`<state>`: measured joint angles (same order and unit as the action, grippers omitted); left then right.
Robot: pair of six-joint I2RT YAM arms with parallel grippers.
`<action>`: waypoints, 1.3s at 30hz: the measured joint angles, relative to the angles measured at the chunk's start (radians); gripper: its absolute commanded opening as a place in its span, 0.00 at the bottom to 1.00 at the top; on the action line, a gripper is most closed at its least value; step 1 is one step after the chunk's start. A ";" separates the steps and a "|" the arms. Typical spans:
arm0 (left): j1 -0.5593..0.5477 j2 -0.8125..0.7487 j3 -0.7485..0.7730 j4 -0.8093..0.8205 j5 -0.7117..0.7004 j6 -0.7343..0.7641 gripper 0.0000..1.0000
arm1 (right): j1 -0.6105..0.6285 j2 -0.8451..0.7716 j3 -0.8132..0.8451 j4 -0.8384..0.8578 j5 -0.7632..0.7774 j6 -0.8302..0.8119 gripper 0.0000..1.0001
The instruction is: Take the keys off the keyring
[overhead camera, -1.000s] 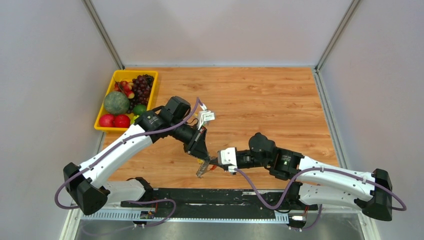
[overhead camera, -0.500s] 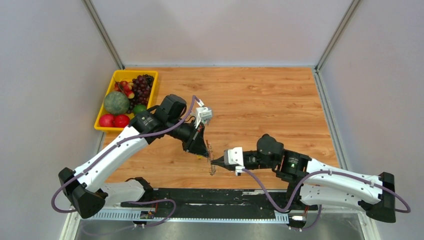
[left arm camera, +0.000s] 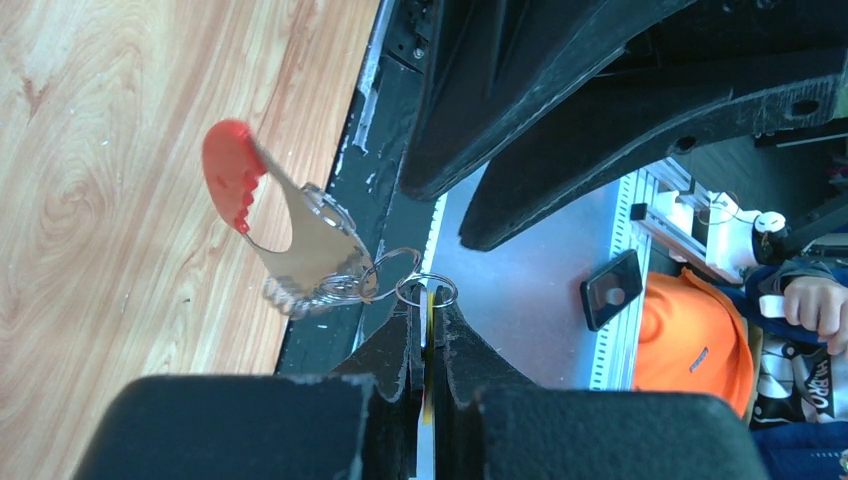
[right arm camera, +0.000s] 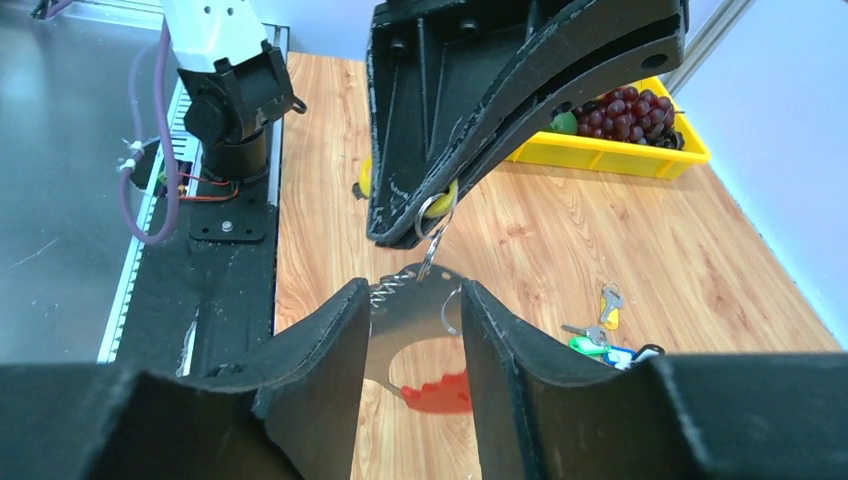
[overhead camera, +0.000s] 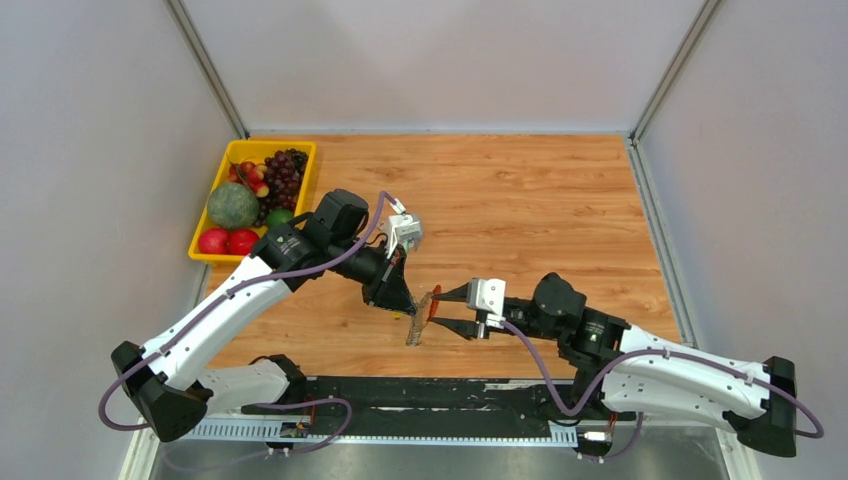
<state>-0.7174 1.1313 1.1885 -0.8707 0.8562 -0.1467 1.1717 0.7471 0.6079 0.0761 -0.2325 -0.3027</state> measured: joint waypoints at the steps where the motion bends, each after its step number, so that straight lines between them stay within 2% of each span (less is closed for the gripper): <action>1: 0.000 0.000 0.000 0.000 0.000 0.000 0.00 | -0.004 0.019 0.008 0.002 -0.001 0.004 0.42; 6: 0.000 -0.001 0.000 0.000 0.004 0.002 0.00 | -0.010 0.111 0.055 0.011 -0.016 0.011 0.36; 7: 0.000 -0.002 0.000 0.000 0.005 0.003 0.00 | -0.010 0.127 0.063 0.012 -0.023 0.011 0.30; 8: 0.000 -0.004 0.000 0.000 0.006 0.004 0.00 | -0.010 0.142 0.071 0.013 -0.029 0.013 0.20; 9: 0.000 -0.005 0.000 0.000 0.006 0.007 0.00 | -0.010 0.154 0.077 0.013 -0.035 0.014 0.06; 10: 0.000 -0.008 0.000 -0.002 0.005 0.010 0.00 | -0.010 0.163 0.080 0.012 -0.045 0.014 0.00; 17: 0.005 -0.023 0.000 -0.024 -0.001 0.026 0.00 | -0.016 0.171 0.087 0.011 -0.059 0.018 0.00; 24: 0.005 -0.060 -0.002 0.006 0.006 0.025 0.00 | -0.039 0.077 0.071 0.018 -0.058 0.045 0.00; 33: 0.005 -0.066 -0.034 0.064 0.039 0.019 0.00 | -0.075 0.050 0.012 0.109 -0.091 0.156 0.00; 39: 0.004 -0.082 -0.049 0.089 0.044 0.019 0.00 | -0.140 0.051 -0.025 0.208 -0.196 0.288 0.00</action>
<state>-0.7132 1.0489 1.1397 -0.7815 0.9005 -0.1280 1.0321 0.7986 0.5831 0.2844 -0.4290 -0.0151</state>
